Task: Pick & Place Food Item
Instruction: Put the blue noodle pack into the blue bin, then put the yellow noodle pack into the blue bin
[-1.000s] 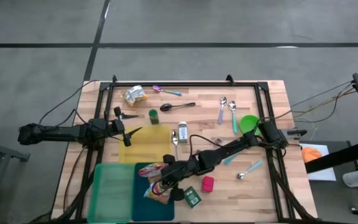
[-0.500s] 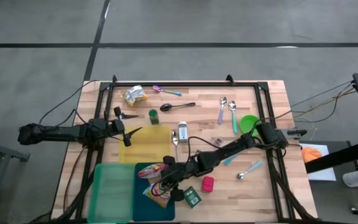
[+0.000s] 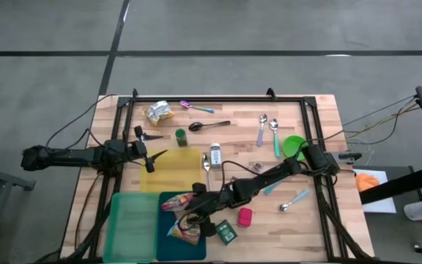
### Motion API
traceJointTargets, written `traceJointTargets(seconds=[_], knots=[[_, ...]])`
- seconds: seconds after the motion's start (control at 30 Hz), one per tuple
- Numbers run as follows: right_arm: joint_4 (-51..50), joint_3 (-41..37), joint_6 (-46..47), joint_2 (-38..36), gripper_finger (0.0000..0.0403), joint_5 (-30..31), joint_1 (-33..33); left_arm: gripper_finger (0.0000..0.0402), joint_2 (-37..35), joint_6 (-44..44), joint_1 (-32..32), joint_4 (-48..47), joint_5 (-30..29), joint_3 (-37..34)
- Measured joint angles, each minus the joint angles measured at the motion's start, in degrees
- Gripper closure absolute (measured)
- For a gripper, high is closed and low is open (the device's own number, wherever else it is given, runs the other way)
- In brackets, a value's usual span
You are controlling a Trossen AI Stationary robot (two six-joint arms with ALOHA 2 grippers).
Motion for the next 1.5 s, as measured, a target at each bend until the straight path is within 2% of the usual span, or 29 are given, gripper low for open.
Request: traceJointTargets(seconds=[0.13, 0.6, 0.87, 1.23, 1.5], knots=[[0.8, 0.0, -0.2, -0.1, 0.0188, 1.2, 0.0, 0.0126, 0.0, 0.0, 0.0, 0.0, 0.0, 0.0], [0.6, 0.0, -0.4, -1.4, 0.0187, 2.8, 0.1, 0.0126, 0.0, 0.0, 0.0, 0.0, 0.0, 0.0], [-2.3, 0.0, -3.0, -5.5, 0.0187, 7.3, 1.2, 0.0126, 0.0, 0.0, 0.0, 0.0, 0.0, 0.0], [-9.8, -0.2, -5.2, -11.3, 0.0187, 17.1, 3.4, 0.0126, 0.0, 0.0, 0.0, 0.0, 0.0, 0.0], [-9.5, -0.6, -8.4, -12.8, 0.0188, 19.8, 4.2, 0.0126, 0.0, 0.0, 0.0, 0.0, 0.0, 0.0]])
